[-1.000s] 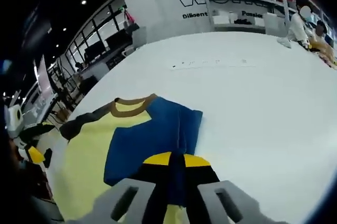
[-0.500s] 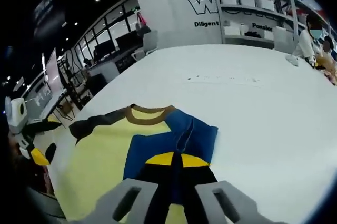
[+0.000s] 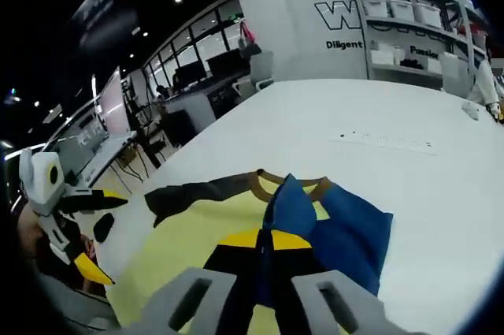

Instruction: Fold the garment on the visible template until the final outline fits inside the template.

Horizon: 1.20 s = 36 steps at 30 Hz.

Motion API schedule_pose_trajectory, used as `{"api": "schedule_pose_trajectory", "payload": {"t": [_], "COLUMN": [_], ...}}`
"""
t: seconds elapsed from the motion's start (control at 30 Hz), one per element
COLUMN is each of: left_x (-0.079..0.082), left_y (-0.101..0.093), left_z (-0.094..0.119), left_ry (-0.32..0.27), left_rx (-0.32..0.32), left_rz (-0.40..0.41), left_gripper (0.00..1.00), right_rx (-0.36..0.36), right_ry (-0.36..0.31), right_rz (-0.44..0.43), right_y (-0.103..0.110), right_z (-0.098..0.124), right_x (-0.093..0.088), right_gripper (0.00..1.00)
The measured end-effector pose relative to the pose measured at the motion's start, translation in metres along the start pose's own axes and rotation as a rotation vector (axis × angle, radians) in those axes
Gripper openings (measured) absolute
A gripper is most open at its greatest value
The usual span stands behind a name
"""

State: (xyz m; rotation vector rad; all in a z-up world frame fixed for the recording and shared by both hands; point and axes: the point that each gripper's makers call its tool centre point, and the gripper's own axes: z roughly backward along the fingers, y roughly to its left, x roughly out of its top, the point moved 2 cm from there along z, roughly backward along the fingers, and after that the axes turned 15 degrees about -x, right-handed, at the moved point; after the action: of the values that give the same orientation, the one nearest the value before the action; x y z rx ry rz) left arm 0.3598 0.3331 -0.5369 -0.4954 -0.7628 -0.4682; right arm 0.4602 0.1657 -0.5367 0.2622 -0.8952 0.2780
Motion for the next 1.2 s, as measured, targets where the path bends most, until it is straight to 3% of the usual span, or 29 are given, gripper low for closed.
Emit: {"api": "schedule_pose_trajectory", "payload": {"t": [0.27, 0.53, 0.7, 1.03, 1.2], "left_x": [-0.010, -0.018, -0.021, -0.021, -0.015], "left_y": [0.007, 0.007, 0.008, 0.009, 0.011], "left_z": [0.010, 0.017, 0.018, 0.013, 0.006], "left_ry": [0.002, 0.014, 0.021, 0.002, -0.044], "left_rx": [0.007, 0.001, -0.001, -0.046, -0.131], "left_rz": [0.030, 0.041, 0.051, 0.107, 0.240], "left_gripper": [0.99, 0.99, 0.98, 0.93, 0.85], "right_rx": [0.088, 0.132, 0.142, 0.181, 0.228], "right_ry": [0.035, 0.118, 0.140, 0.107, 0.096], "right_rz": [0.076, 0.121, 0.126, 0.143, 0.119], "right_y": [0.062, 0.099, 0.112, 0.121, 0.126], "right_z": [-0.013, -0.031, -0.031, -0.022, -0.020], "right_x": [-0.012, -0.037, -0.043, -0.039, -0.038], "right_gripper": [0.00, 0.00, 0.00, 0.00, 0.00]}}
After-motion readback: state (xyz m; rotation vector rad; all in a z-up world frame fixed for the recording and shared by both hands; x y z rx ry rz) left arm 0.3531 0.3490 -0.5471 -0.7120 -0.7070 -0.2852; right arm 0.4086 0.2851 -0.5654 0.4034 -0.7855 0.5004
